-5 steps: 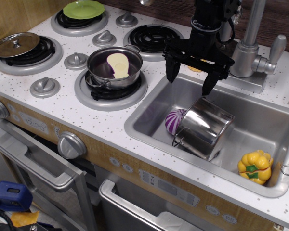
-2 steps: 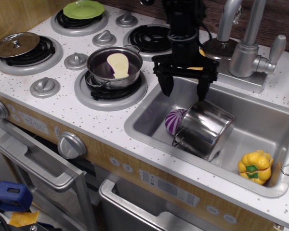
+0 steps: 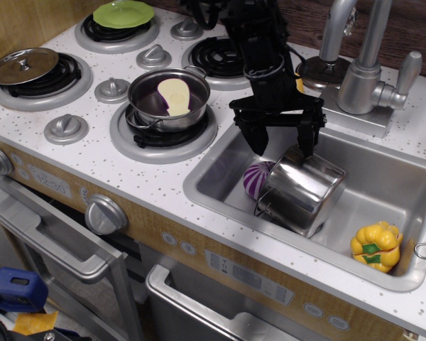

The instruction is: Flip pot upright in sink

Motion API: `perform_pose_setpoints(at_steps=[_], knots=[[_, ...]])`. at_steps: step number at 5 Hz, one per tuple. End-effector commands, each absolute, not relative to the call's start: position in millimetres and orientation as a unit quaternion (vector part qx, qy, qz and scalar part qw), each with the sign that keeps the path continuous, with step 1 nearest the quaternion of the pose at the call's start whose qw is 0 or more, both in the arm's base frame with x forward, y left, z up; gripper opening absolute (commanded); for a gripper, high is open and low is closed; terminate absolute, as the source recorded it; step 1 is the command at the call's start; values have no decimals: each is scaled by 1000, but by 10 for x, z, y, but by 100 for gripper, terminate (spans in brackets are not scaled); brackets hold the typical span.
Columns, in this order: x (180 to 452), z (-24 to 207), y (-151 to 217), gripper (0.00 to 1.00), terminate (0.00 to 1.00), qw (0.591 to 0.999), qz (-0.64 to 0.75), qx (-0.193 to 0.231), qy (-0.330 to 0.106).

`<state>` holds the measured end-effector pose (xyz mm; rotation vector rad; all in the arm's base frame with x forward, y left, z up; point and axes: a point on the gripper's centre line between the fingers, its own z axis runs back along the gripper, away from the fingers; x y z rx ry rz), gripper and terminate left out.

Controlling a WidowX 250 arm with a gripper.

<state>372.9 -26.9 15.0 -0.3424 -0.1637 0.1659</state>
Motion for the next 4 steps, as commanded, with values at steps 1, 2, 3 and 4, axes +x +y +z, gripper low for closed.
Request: perform_pose_setpoints(at_steps=[1,2,3,4], knots=[[3762,154,-327,100,0,963,106,-229,-96],[3770,69,-452,100,0,944,133,-284,-98],[3765,-19,-598,100,0,938,152,-293,-107],[3788,-2,-634,0,0,934,168,-295,-106]])
